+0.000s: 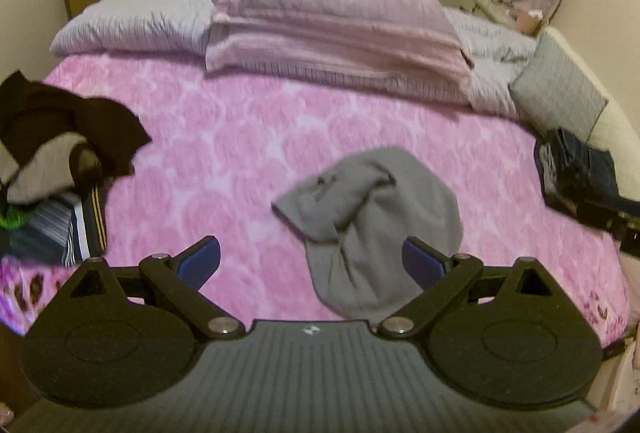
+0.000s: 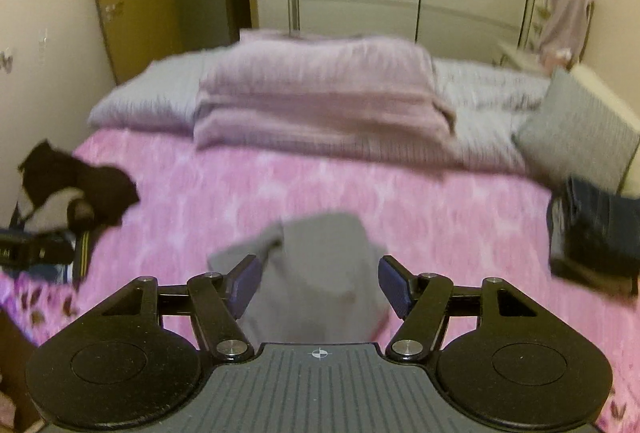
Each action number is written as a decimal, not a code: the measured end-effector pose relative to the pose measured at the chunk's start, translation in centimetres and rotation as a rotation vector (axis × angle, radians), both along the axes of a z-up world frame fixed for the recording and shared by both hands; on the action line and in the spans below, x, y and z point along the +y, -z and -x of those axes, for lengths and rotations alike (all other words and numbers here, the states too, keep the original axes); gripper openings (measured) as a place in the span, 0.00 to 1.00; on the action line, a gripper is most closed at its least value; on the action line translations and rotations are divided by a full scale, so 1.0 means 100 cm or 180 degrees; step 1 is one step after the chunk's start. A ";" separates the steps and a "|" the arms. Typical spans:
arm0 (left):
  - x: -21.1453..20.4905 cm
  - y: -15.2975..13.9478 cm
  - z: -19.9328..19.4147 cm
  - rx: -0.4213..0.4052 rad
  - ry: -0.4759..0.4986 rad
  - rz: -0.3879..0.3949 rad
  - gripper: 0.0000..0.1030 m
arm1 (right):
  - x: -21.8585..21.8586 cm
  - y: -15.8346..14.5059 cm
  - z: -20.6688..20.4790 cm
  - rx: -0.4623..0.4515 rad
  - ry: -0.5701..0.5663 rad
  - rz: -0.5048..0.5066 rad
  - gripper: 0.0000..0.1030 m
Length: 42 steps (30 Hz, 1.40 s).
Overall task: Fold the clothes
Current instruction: 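Carry the grey garment to open bedspread and release both grippers, then grasp the grey garment with the right gripper and lift it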
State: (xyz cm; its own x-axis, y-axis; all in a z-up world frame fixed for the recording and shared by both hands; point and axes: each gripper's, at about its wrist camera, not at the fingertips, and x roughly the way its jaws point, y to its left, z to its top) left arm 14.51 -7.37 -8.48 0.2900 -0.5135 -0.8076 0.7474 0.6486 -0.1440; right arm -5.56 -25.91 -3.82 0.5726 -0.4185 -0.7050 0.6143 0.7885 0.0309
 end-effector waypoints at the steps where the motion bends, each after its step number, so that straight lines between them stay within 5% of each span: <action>1: -0.001 0.001 0.009 0.0008 0.0012 -0.0035 0.93 | 0.001 0.008 0.007 0.0037 -0.0001 -0.0055 0.61; 19: -0.014 0.012 0.084 -0.0010 0.0190 -0.0290 0.93 | -0.001 0.045 0.056 0.0233 -0.0061 -0.0379 0.61; 42: -0.035 0.039 0.044 0.0127 0.0527 -0.0585 0.93 | -0.012 0.064 0.021 0.0418 0.0207 -0.0517 0.61</action>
